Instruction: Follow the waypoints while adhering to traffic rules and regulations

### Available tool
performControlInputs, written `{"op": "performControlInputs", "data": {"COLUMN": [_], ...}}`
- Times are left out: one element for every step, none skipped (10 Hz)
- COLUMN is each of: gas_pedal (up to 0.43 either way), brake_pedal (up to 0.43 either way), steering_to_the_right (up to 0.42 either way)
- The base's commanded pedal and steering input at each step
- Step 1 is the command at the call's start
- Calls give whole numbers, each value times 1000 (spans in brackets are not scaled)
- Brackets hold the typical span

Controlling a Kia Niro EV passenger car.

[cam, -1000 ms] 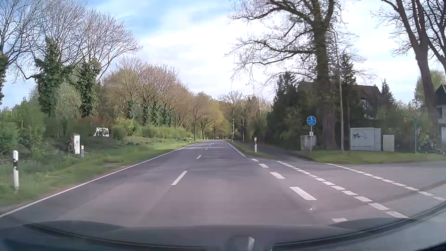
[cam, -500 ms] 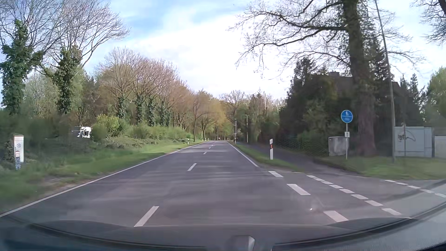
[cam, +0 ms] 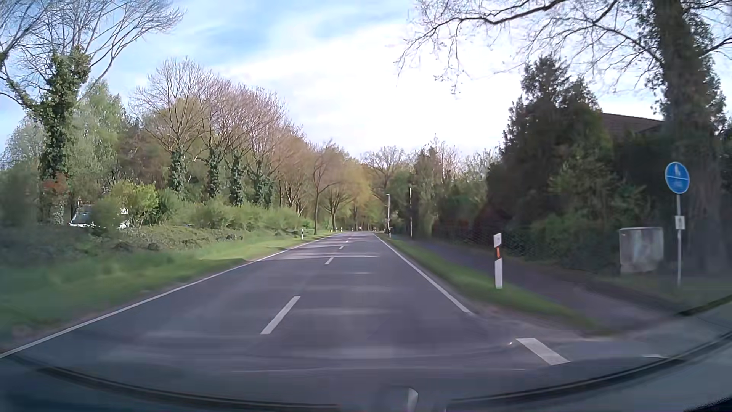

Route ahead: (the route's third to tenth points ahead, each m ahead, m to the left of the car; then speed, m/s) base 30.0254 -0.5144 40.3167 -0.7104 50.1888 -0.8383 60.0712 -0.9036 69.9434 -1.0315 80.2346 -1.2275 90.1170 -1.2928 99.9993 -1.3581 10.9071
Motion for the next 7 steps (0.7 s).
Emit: {"op": "performControlInputs", "data": {"gas_pedal": [87, 87, 87, 87, 87, 98, 98], "brake_pedal": [0, 0, 0, 0, 0, 0, 0], "steering_to_the_right": [-5, -5, -4, -4, -4, -4, -4]}}
